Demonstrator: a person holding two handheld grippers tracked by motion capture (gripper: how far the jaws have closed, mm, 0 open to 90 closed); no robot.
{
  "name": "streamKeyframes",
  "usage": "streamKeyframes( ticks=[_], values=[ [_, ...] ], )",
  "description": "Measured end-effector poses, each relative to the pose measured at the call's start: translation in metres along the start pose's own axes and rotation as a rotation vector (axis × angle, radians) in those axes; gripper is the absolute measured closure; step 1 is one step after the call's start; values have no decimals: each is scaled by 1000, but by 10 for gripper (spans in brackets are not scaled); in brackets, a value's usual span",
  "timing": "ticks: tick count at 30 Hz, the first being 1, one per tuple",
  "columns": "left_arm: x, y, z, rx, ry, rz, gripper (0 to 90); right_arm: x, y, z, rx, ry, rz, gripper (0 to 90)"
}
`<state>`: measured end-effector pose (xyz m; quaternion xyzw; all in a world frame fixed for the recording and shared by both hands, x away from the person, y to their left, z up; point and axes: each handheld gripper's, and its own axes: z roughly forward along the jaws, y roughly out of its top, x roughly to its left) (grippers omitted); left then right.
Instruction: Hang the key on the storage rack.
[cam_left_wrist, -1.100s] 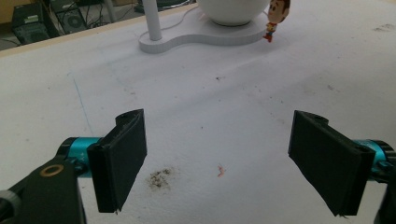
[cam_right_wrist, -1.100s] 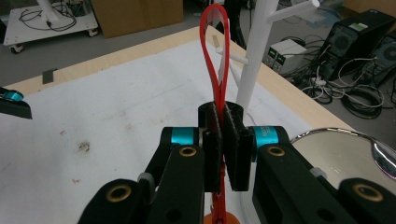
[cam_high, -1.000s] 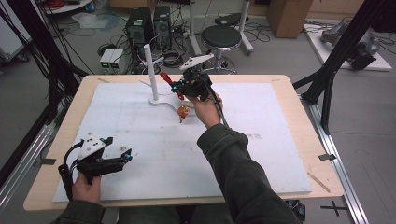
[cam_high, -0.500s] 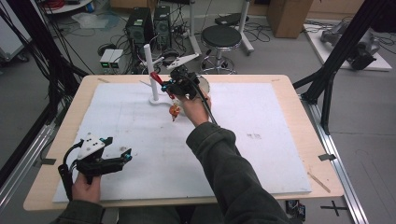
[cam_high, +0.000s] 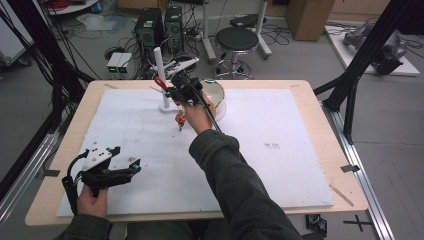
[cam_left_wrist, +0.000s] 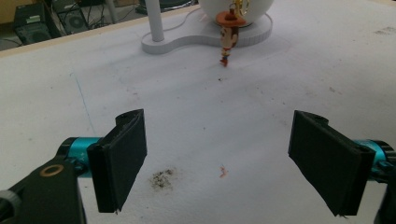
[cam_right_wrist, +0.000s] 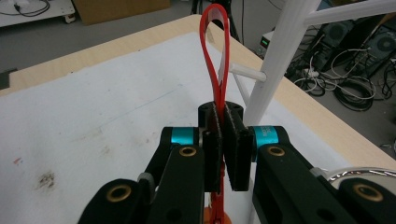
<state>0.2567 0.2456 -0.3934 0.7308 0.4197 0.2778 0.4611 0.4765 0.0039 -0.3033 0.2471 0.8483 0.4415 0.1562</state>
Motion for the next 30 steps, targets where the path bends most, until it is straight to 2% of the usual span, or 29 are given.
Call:
streamKeyframes(
  ticks=[5,12,30],
  values=[
    [1,0,1,-3,0,-4,198,0,2,9,14,-11,11,865],
    [1,0,0,-3,1,-2,197,1,4,19,33,-30,1,865],
    [1,0,0,-2,2,-3,198,3,1,25,22,-75,13,865]
  ],
)
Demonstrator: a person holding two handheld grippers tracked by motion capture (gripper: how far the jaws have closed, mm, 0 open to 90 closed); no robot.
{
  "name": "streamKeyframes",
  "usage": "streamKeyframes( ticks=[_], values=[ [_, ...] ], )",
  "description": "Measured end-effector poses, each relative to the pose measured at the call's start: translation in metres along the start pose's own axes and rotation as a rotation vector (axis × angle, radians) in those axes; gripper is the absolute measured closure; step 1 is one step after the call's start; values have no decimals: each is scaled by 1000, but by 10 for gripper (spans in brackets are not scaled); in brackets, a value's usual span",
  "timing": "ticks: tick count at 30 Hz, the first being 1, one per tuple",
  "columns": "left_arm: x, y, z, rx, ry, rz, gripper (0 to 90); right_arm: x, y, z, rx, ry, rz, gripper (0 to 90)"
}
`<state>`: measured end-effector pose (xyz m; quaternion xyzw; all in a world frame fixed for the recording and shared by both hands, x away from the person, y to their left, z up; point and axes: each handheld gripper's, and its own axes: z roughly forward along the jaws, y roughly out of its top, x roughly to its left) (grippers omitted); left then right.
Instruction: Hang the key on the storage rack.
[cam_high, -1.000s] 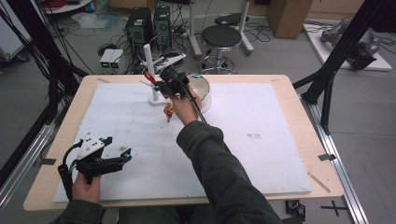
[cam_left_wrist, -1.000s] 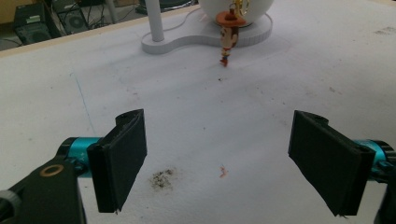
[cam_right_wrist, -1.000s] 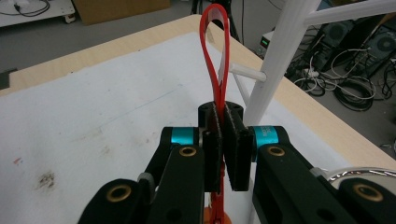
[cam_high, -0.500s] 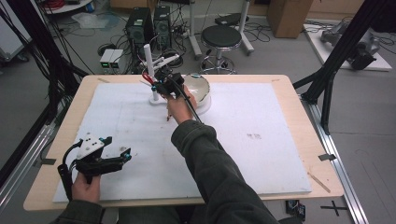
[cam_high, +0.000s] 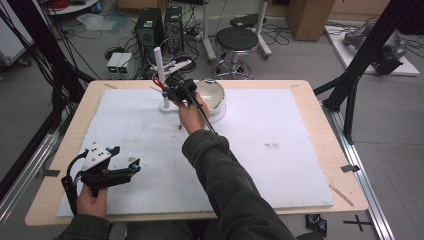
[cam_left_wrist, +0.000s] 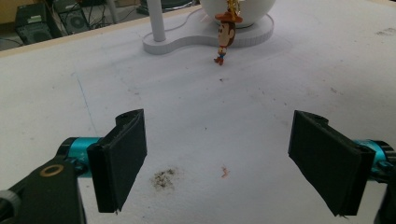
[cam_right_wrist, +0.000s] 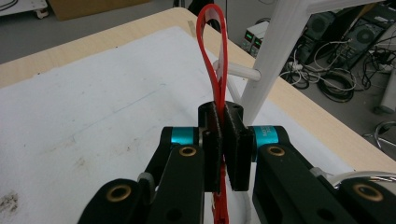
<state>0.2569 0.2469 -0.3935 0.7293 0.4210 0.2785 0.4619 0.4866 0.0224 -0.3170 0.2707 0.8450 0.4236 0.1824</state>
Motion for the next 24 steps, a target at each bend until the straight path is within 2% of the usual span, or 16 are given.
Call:
streamKeyframes(
  ticks=[8,14,17,24],
  values=[
    [0,-1,-1,-2,2,-1,198,4,-2,2,5,-21,-11,865],
    [0,-1,-1,-3,4,-2,197,5,-6,3,-4,-56,-23,865],
    [0,-1,-1,-2,2,-4,198,4,-11,6,22,-59,-17,865],
    [0,0,0,0,0,-1,197,3,-12,9,27,-82,-21,865]
  ],
)
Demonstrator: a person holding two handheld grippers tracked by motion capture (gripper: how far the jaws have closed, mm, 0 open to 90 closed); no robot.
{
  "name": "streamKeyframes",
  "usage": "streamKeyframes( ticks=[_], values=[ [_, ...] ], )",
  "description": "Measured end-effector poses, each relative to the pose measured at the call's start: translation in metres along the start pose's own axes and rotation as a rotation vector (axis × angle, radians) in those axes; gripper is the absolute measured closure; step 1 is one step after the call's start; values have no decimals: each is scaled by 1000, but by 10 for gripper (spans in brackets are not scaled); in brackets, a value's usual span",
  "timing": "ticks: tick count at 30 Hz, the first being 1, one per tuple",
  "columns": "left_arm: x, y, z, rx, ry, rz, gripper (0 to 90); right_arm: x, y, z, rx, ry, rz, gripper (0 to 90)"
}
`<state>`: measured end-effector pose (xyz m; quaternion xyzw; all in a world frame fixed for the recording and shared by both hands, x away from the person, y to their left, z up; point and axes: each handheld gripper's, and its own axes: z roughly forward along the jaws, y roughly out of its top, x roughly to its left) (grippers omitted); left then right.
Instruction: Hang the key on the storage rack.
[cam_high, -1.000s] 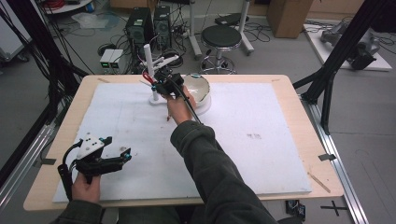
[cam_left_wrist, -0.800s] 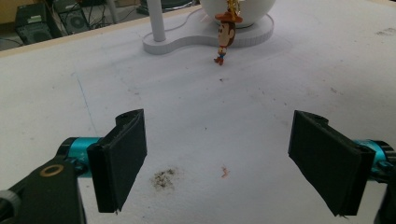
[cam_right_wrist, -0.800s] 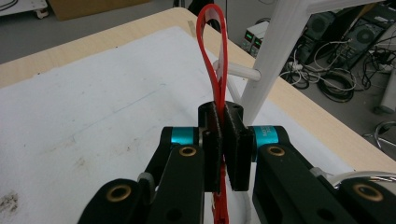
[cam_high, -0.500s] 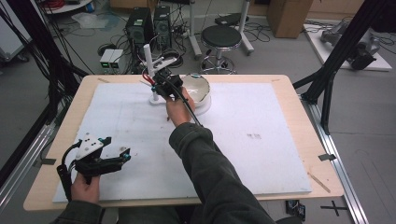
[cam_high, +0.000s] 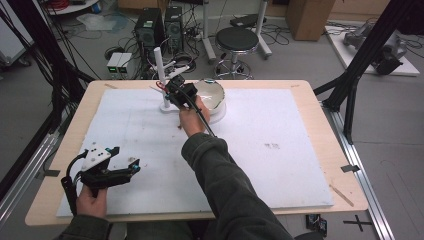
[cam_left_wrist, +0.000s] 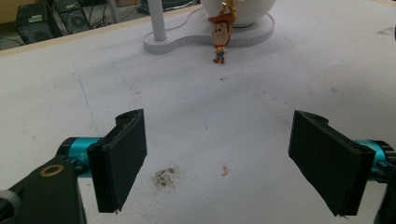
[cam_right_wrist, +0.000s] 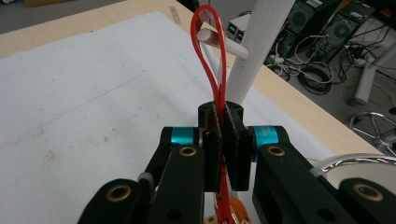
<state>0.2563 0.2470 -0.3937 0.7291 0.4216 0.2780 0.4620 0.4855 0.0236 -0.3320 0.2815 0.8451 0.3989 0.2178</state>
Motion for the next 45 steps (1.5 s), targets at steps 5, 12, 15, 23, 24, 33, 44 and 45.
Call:
streamKeyframes(
  ticks=[5,12,15,23,24,33,44,45],
  values=[
    [-1,0,0,-1,-1,0,198,3,1,3,12,-8,-18,865],
    [-1,0,1,-1,-3,0,198,0,1,11,32,-9,-3,861],
    [-1,0,1,-3,-3,-2,198,0,1,16,39,-2,-9,859],
    [0,0,1,-3,-2,-3,197,-1,3,18,19,6,8,854],
    [0,0,1,-2,-2,-3,198,-2,4,18,17,2,7,855],
    [0,0,1,-3,-4,-4,197,-5,8,26,72,10,18,848],
    [0,0,0,-2,-3,0,198,-9,10,18,33,12,30,762],
    [0,0,0,-2,-4,-2,197,-9,11,18,31,16,31,763]
  ],
)
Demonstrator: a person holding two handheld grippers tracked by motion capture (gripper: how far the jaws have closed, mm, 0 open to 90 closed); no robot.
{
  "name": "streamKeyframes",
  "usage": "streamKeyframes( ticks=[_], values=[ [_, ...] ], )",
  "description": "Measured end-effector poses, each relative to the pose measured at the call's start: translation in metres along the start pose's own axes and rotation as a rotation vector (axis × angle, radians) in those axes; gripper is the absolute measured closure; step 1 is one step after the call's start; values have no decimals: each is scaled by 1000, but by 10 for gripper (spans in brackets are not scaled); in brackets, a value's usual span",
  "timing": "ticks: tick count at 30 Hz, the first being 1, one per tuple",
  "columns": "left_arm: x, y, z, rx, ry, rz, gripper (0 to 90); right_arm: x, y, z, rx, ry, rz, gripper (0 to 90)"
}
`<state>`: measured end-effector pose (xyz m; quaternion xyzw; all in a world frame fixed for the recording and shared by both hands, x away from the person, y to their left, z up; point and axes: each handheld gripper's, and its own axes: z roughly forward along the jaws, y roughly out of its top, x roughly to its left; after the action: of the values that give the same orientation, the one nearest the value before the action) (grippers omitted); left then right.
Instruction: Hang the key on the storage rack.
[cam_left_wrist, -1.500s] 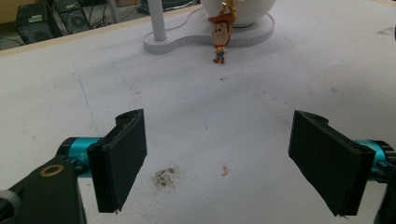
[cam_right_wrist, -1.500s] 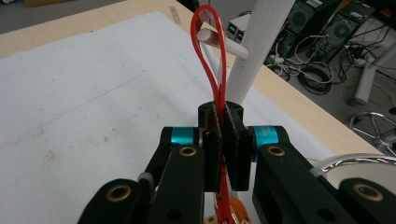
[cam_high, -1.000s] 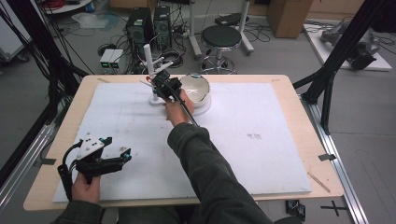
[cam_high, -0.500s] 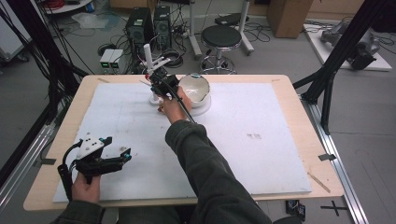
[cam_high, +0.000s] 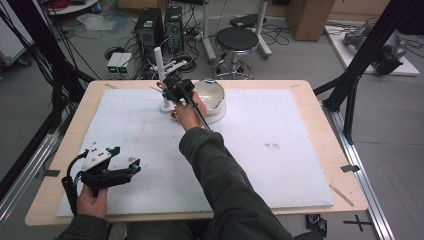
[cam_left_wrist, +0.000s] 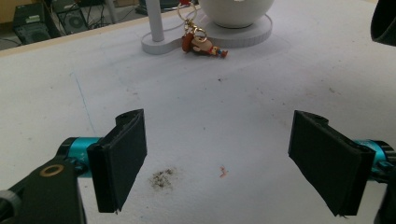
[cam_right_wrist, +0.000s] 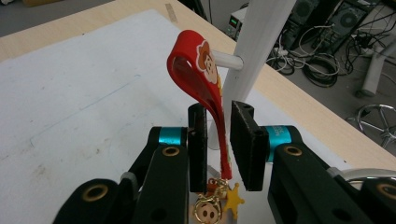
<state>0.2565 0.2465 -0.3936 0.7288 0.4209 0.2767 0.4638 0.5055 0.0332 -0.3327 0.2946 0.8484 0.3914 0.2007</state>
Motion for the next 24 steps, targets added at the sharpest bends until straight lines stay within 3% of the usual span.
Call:
streamKeyframes(
  ticks=[16,24],
  values=[
    [0,0,-1,-2,1,1,197,5,5,-11,-58,23,-14,725],
    [0,0,-1,-1,2,-1,198,6,5,-8,-56,26,-29,818]
  ],
)
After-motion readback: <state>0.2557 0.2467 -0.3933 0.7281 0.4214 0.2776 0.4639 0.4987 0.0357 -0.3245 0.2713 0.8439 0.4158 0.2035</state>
